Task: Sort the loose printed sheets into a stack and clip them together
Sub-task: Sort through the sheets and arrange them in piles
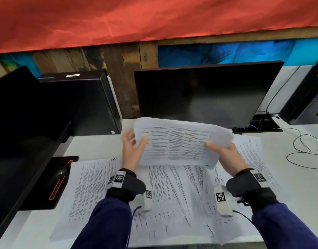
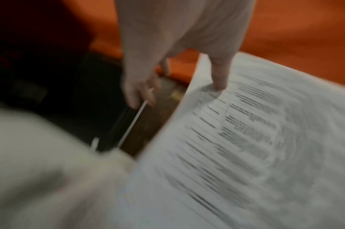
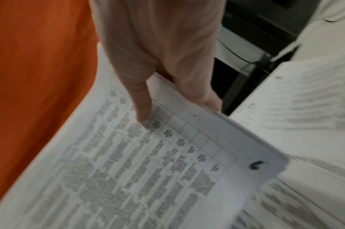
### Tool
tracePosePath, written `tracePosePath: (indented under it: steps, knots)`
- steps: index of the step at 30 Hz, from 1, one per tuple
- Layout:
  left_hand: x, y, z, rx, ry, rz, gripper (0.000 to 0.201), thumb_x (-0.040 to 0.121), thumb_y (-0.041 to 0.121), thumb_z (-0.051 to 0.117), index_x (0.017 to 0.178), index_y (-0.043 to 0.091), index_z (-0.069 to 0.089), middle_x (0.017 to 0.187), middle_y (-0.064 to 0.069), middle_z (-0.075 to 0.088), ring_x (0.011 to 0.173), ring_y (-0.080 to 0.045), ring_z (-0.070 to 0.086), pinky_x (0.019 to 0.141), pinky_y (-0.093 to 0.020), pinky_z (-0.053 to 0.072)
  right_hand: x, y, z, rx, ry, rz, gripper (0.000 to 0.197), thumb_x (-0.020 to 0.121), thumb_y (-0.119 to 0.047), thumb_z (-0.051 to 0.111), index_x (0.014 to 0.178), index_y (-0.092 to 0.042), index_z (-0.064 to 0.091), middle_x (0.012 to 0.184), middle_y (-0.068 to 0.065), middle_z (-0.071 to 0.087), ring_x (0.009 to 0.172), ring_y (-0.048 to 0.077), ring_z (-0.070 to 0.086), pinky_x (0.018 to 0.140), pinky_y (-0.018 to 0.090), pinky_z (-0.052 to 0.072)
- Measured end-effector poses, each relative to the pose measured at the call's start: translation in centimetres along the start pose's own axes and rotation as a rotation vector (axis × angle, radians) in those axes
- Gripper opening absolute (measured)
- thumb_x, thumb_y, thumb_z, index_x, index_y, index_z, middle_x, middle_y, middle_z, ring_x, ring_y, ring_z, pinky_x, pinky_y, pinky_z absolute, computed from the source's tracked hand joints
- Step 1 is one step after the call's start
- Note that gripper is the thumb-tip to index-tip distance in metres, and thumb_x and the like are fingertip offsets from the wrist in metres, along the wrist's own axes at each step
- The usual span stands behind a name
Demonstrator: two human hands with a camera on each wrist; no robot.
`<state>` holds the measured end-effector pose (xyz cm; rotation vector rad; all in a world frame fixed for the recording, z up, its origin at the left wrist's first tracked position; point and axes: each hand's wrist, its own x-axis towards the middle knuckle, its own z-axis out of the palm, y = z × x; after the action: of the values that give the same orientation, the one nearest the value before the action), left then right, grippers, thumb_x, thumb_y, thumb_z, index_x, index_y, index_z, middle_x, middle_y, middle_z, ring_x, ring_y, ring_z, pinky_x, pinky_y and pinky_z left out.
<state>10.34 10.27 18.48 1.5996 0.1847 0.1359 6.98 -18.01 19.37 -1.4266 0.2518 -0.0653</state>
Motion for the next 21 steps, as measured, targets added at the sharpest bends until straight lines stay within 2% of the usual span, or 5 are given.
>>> tracePosePath:
  steps: [6,9,13,16,21]
  knots:
    - [-2.4,-2.5,1.7,-0.166,0.027,-0.164,0.055,0.079,0.028,0.067,0.128,0.028,0.041,0.122,-0.003,0.059,0.111,-0.023,0.059,0.099,-0.052,0.047,0.3,3.9,0.9,0.019,-0.029,0.067,0.044,0.066,0.001,0.075,0.104,-0.011,0.057,0.101,0.007,0.063,0.096,0.022,0.061,0.072,0.025,0.048]
    - [-2.5,-3.4,2.3,-0.213,0.044,-0.19,0.058,0.085,0.036,0.065,0.135,0.032,0.035,0.125,-0.002,0.056,0.112,-0.023,0.058,0.098,-0.049,0.049,0.3,5.0,1.6,0.014,0.07,0.031,0.041,0.077,0.005,0.067,0.111,-0.009,0.049,0.106,0.01,0.059,0.105,0.029,0.058,0.076,0.029,0.049]
    - [-1.5,-2.5,2.7,-0.214,0.147,-0.148,0.034,0.087,0.052,0.056,0.109,0.028,0.044,0.093,-0.002,0.061,0.088,-0.021,0.063,0.08,-0.04,0.054,0.1,4.7,2.4,-0.284,0.268,-0.293,0.048,0.087,-0.006,0.063,0.128,-0.018,0.043,0.118,-0.001,0.051,0.105,0.012,0.053,0.096,0.03,0.044]
    - [-0.2,-1.9,3.0,-0.191,0.226,-0.149,0.035,0.079,0.062,0.058,0.087,0.029,0.048,0.089,-0.006,0.061,0.081,-0.021,0.062,0.075,-0.038,0.053,-0.4,3.9,2.3,-0.688,0.231,-0.563,0.059,0.092,-0.009,0.055,0.145,-0.026,0.034,0.128,-0.001,0.035,0.081,0.002,0.049,0.071,0.008,0.043]
    - [1.3,-2.2,3.4,-0.135,0.279,-0.188,0.025,0.08,0.054,0.062,0.077,0.033,0.049,0.09,-0.008,0.064,0.087,-0.027,0.063,0.074,-0.037,0.054,0.4,4.6,1.1,-1.168,0.072,-0.558,0.075,0.086,0.0,0.053,0.149,-0.03,0.027,0.151,0.01,0.018,0.076,0.01,0.051,0.054,0.016,0.042]
